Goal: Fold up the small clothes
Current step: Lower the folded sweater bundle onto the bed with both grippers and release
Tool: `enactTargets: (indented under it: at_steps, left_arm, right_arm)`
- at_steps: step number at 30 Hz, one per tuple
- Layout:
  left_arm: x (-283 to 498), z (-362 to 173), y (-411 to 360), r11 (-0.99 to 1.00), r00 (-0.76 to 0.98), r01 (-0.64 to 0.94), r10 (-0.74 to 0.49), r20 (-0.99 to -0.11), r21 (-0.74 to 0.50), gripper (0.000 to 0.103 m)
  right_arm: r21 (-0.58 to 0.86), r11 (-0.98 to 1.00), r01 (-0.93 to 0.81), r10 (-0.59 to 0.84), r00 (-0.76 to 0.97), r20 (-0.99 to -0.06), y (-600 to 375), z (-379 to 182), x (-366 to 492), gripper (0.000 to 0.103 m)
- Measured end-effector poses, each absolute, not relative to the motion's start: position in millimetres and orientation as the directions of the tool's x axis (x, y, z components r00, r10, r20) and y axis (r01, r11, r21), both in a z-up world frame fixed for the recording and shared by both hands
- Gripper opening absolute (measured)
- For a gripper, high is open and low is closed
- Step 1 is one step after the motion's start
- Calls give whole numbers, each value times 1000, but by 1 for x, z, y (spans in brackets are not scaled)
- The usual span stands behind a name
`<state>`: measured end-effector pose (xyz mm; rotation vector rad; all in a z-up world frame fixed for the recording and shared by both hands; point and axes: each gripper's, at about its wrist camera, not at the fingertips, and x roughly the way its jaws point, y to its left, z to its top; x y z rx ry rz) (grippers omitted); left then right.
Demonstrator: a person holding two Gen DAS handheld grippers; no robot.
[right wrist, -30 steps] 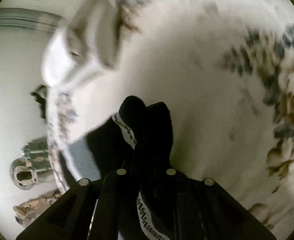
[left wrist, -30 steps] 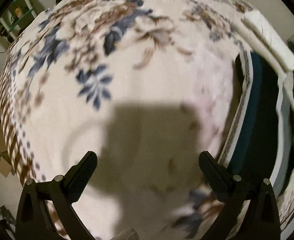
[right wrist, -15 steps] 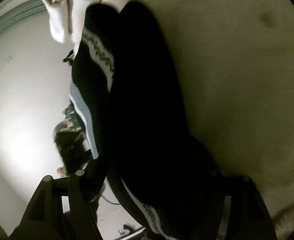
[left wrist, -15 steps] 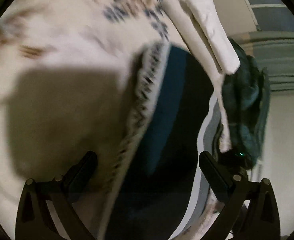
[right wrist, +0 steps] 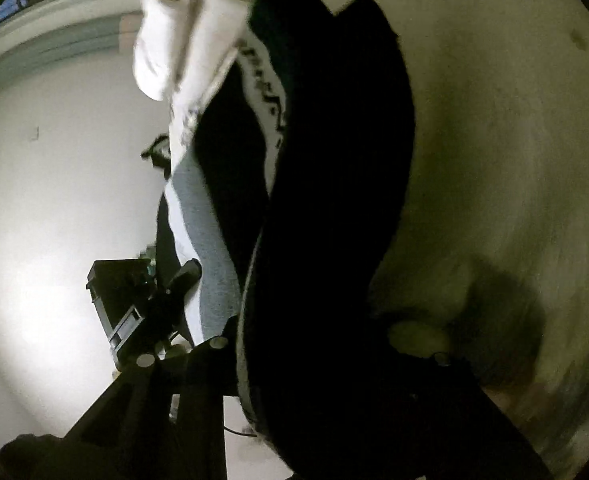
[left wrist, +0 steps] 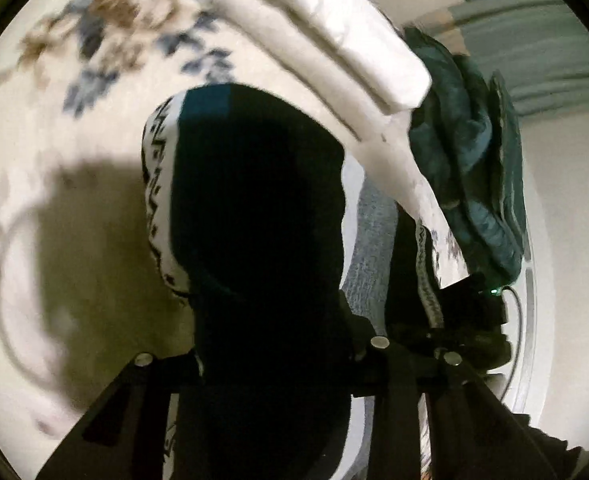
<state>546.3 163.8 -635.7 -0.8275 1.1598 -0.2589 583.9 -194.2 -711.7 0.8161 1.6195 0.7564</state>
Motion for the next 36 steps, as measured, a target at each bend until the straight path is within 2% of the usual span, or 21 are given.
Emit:
enactTargets:
  at_steps: [6, 10, 13, 18, 26, 32, 34, 36]
  left_arm:
    - [583, -583, 197, 689, 354, -125, -641, -680, -714, 29]
    - [631, -527, 214, 719, 333, -21, -650, -683, -695, 29]
    - [676, -495, 222, 730, 343, 21, -647, -681, -683, 29]
    - [765, -473, 235, 757, 389, 55, -616, -685, -651, 29]
    - [864, -513, 253, 791, 374, 53, -582, -722, -610, 30]
    - [893, -555, 256, 837, 291, 0, -523, -801, -547, 37]
    - [892, -552, 259, 853, 287, -10, -497, -819, -521, 46]
    - [888, -544, 262, 875, 301, -22, -456, -837, -484, 49]
  right_arm:
    - [822, 548, 155, 831, 14, -557, -166, -645, 573, 26]
    - [829, 538, 152, 825, 109, -555, -151, -597, 591, 26]
    - [829, 542, 142, 812, 164, -559, -143, -564, 625, 26]
    - [824, 556, 108, 794, 223, -565, -116, -530, 723, 26]
    - [782, 608, 136, 754, 209, -623, -84, -555, 853, 26]
    - [713, 685, 151, 699, 140, -701, -63, -587, 893, 26]
    - [699, 700, 147, 687, 129, -715, -62, -586, 899, 29]
    - [649, 747, 144, 639, 116, -760, -55, -580, 902, 40]
